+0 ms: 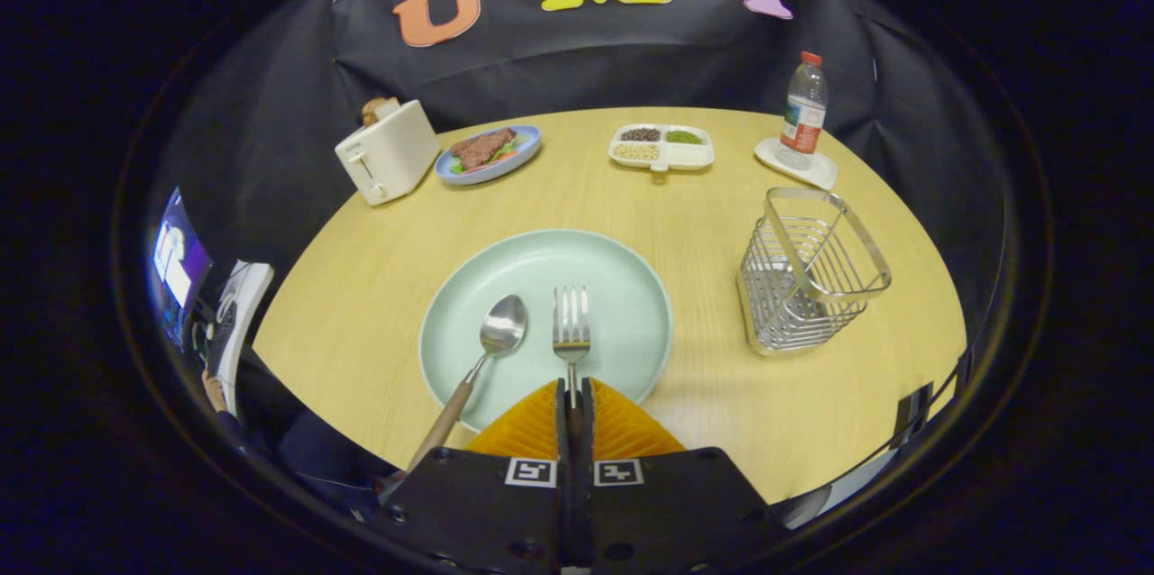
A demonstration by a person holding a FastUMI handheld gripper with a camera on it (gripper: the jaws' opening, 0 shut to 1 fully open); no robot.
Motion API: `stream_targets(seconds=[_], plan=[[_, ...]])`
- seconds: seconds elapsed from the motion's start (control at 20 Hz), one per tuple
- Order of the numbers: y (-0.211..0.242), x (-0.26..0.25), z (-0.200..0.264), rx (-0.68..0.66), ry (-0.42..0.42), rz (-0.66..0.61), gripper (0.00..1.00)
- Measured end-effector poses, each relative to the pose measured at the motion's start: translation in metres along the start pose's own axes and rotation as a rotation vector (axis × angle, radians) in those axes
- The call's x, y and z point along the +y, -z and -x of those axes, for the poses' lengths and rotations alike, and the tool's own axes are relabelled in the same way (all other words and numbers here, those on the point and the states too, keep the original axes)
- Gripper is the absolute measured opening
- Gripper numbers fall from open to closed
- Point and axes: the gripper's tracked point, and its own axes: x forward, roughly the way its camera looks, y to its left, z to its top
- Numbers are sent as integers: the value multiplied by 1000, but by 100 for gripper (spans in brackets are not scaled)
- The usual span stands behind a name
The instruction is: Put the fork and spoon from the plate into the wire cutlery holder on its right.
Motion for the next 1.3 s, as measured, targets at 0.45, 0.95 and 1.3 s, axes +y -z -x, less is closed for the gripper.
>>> stream_targets(seconds=[0.45,0.95,1.3], plan=[[-47,-68,81,-92,79,-38,0],[-66,-133,86,28,161,-81,0],[-77,-153,75,85,187,-132,0]])
